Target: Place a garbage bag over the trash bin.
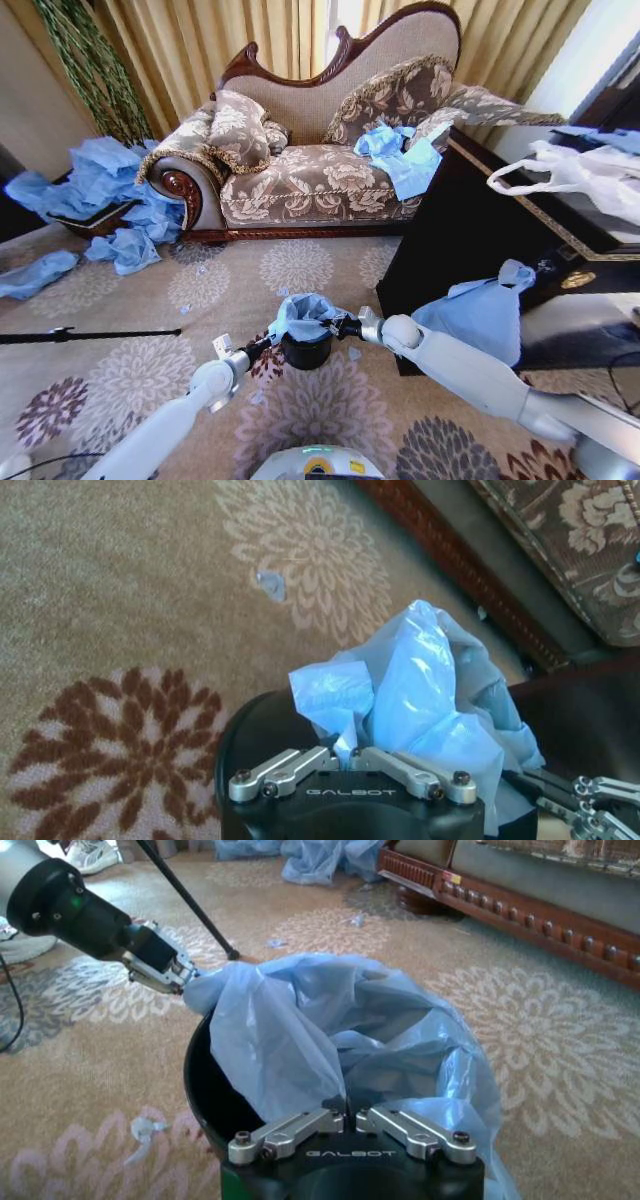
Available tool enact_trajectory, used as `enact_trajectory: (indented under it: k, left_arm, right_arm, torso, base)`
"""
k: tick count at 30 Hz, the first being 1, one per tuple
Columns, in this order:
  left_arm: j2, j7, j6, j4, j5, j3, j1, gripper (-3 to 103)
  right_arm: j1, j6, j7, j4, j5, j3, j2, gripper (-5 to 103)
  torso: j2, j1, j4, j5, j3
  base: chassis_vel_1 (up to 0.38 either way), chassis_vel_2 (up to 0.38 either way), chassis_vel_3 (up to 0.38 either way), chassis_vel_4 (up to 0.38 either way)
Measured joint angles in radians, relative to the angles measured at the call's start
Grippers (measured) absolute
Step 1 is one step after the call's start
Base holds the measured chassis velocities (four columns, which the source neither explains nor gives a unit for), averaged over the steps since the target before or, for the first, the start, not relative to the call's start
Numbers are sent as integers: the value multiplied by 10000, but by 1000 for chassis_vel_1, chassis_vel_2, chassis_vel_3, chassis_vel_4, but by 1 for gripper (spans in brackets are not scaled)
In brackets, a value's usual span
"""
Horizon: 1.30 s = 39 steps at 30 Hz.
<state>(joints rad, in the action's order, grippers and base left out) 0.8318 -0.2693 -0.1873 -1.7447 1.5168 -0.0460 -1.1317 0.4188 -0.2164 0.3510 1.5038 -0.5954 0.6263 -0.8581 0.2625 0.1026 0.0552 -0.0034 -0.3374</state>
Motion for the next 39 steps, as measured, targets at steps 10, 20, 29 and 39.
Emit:
enact_trajectory:
  k: [10, 20, 29, 39]
  left_arm:
    - [-42, 11, 5, -209, 155, -64, -88, 0]
    - [-392, 524, -135, -597, -318, -74, -507, 0]
    - [-682, 1382, -49, -406, -1384, -151, -1012, 0]
    - [-325, 1881, 564, 703, -2373, 386, -671, 0]
  right_arm:
    - [443, 8, -133, 1194, -70, -539, 853, 0]
    - [2393, -212, -799, 2779, -104, -1045, 1578, 0]
    - [2738, -135, -855, 2230, 228, -899, 1331, 0]
    - [2945, 59, -1024, 1128, 696, -743, 427, 0]
  torso:
    - [1, 0, 1, 0, 0]
    - [2, -2, 2, -1, 1]
    - [2, -1, 0, 0, 1]
    - [2, 0, 1, 1, 0]
  base:
    - [0, 0, 0, 0]
    - [0, 0, 0, 0]
    - [0, 0, 0, 0]
    - [0, 0, 0, 0]
